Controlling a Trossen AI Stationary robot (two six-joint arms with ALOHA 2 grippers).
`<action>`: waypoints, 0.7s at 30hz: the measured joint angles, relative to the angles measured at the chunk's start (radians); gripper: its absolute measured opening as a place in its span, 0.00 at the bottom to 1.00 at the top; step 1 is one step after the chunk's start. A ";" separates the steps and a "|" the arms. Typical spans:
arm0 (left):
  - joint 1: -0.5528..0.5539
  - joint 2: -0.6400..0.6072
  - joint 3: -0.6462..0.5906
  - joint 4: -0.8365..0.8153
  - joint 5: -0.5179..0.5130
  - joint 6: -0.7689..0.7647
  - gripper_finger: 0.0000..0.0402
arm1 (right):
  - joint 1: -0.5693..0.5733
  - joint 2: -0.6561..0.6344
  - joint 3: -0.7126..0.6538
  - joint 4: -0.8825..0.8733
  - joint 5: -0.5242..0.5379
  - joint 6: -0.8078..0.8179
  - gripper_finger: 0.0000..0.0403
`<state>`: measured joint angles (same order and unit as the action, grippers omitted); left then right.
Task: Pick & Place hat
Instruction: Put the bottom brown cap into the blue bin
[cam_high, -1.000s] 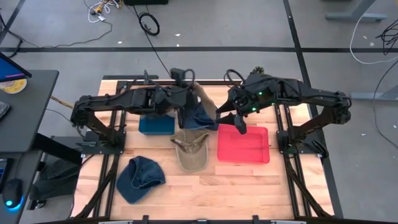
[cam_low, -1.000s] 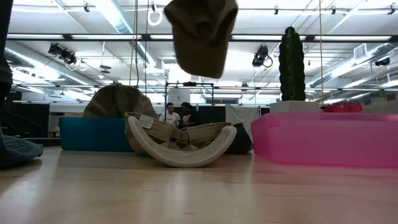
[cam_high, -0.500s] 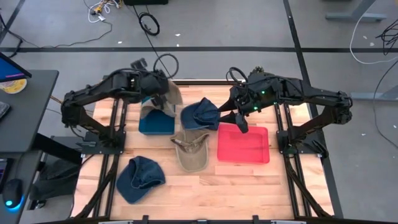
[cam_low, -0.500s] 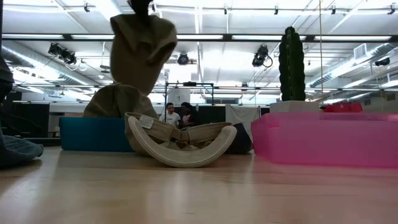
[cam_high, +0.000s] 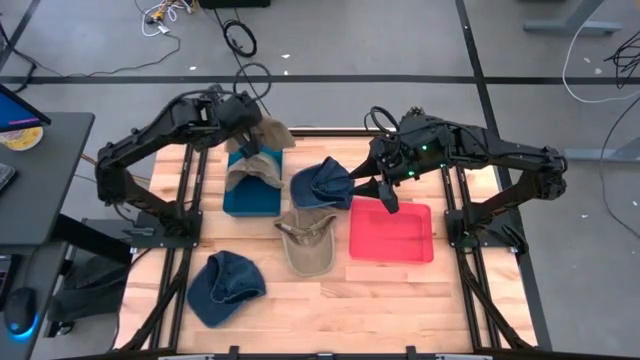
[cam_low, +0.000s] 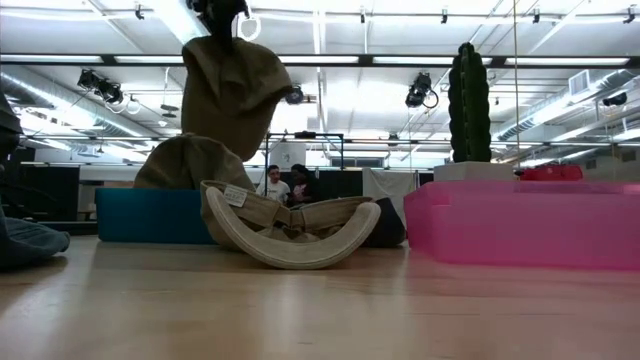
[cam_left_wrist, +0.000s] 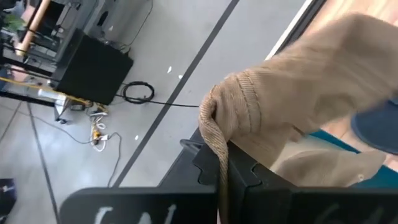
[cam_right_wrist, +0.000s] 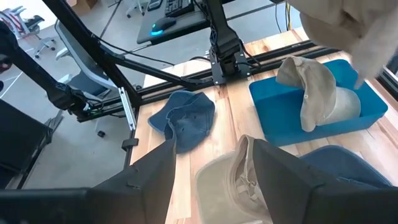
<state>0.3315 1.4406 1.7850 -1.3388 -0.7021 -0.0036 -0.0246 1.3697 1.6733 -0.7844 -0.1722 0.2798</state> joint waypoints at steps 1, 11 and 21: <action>0.005 -0.005 -0.014 0.012 0.004 0.010 0.00 | 0.000 0.000 0.000 0.000 0.000 0.000 0.53; 0.045 -0.176 -0.334 0.320 0.048 0.141 0.00 | 0.000 0.000 0.000 -0.001 0.000 0.000 0.53; 0.186 -0.346 -0.593 0.509 0.264 0.199 0.00 | 0.000 0.000 0.000 0.015 0.025 0.011 0.53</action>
<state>0.5180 1.0948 1.1917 -0.8298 -0.4385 0.1957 -0.0246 1.3701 1.6731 -0.7698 -0.1470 0.2906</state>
